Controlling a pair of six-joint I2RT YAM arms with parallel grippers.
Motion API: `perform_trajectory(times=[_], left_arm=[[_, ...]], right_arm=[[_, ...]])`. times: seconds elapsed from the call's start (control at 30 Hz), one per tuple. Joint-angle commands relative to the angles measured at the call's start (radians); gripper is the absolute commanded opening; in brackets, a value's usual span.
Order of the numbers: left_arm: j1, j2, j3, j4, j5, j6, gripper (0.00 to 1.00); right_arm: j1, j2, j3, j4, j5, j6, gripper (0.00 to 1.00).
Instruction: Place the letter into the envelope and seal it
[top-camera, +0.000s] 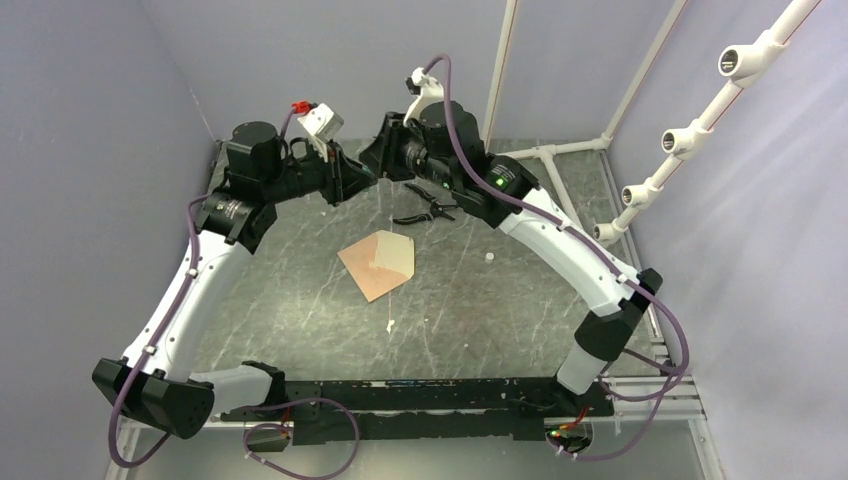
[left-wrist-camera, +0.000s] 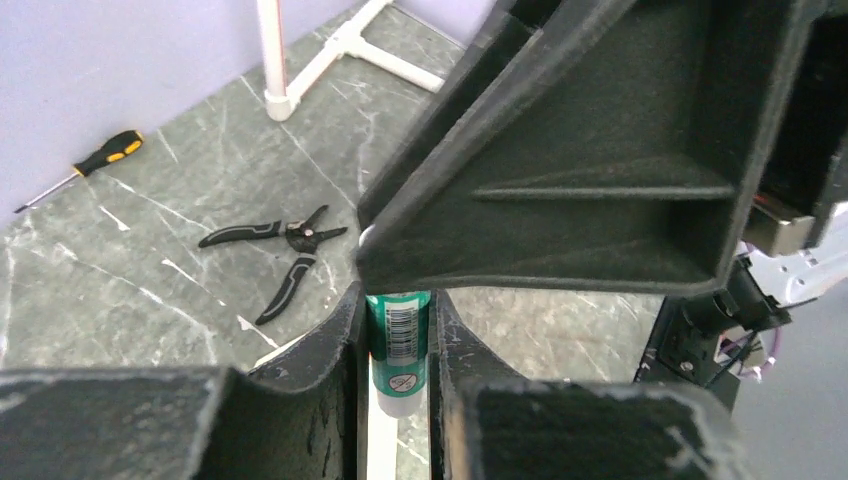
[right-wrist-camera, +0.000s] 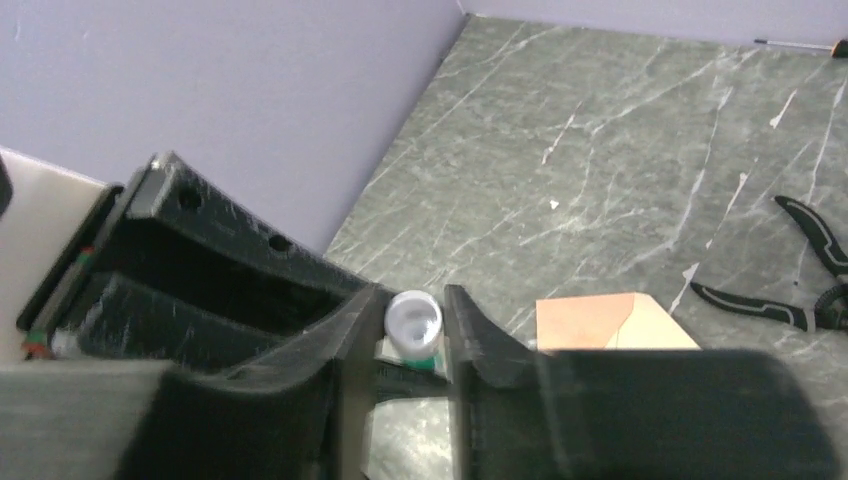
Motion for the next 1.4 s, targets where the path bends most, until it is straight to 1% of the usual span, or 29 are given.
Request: perform_trajectory(times=[0.0,0.03,0.07,0.1,0.17,0.23,0.27,0.33,0.37,0.43,0.57,0.67,0.8,0.83,0.9,0.97,1.2,1.23,1.27,1.33,1.37], left_arm=[[-0.014,-0.016,0.001,-0.029,0.037,0.038,0.02],[-0.015,-0.012,0.002,-0.031,0.054,0.04,0.03],[-0.014,-0.009,0.004,-0.035,0.074,0.041,0.02],[-0.014,-0.005,0.008,-0.04,0.094,0.041,0.03],[-0.014,0.005,0.017,-0.048,0.147,0.045,0.02],[-0.014,0.012,0.026,-0.047,0.211,0.043,0.02],[-0.014,0.017,0.031,-0.045,0.243,0.039,0.02],[-0.014,0.027,0.045,-0.043,0.288,0.029,0.02],[-0.014,0.03,0.049,-0.041,0.3,0.025,0.02],[-0.014,0.035,0.052,-0.032,0.315,0.017,0.02],[-0.014,0.043,0.064,-0.029,0.337,0.018,0.02],[-0.014,0.057,0.077,-0.035,0.37,0.016,0.02],[-0.014,0.072,0.094,-0.04,0.41,0.009,0.02],[-0.014,0.075,0.098,-0.043,0.411,0.011,0.02],[-0.014,0.076,0.101,-0.042,0.41,0.011,0.02],[-0.014,0.075,0.1,-0.033,0.407,0.006,0.02],[-0.014,0.073,0.099,0.002,0.409,-0.016,0.02],[-0.014,0.073,0.099,0.002,0.407,-0.015,0.02],[-0.013,0.073,0.099,0.0,0.404,-0.015,0.02],[-0.014,0.069,0.098,0.006,0.391,-0.019,0.02],[-0.014,0.064,0.096,0.012,0.384,-0.022,0.02]], right_arm=[[-0.013,0.014,0.083,-0.006,0.039,-0.057,0.47],[-0.021,-0.015,0.021,0.026,-0.016,-0.079,0.57],[-0.039,-0.047,-0.036,0.071,-0.078,-0.094,0.65],[-0.06,-0.088,-0.099,0.123,-0.163,-0.103,0.69],[-0.129,-0.163,-0.229,0.245,-0.36,-0.099,0.73],[-0.208,-0.22,-0.335,0.376,-0.558,-0.052,0.74],[-0.244,-0.237,-0.372,0.418,-0.661,-0.025,0.72],[-0.303,-0.249,-0.406,0.455,-0.791,-0.001,0.63],[-0.314,-0.246,-0.399,0.435,-0.817,-0.01,0.62],[-0.317,-0.235,-0.374,0.376,-0.803,-0.031,0.61],[-0.316,-0.212,-0.386,0.393,-0.824,0.007,0.61],[-0.316,-0.201,-0.391,0.443,-0.866,0.035,0.61],[-0.316,-0.182,-0.402,0.574,-0.963,0.107,0.61],[-0.315,-0.176,-0.397,0.586,-0.973,0.114,0.59],[-0.312,-0.162,-0.38,0.563,-0.972,0.111,0.53],[-0.308,-0.149,-0.361,0.532,-0.975,0.095,0.5],[-0.293,-0.139,-0.352,0.517,-1.014,0.069,0.51],[-0.293,-0.138,-0.355,0.528,-1.025,0.076,0.49],[-0.292,-0.137,-0.359,0.541,-1.031,0.085,0.42],[-0.292,-0.133,-0.351,0.531,-1.028,0.084,0.23],[-0.293,-0.131,-0.346,0.524,-1.028,0.082,0.19]])
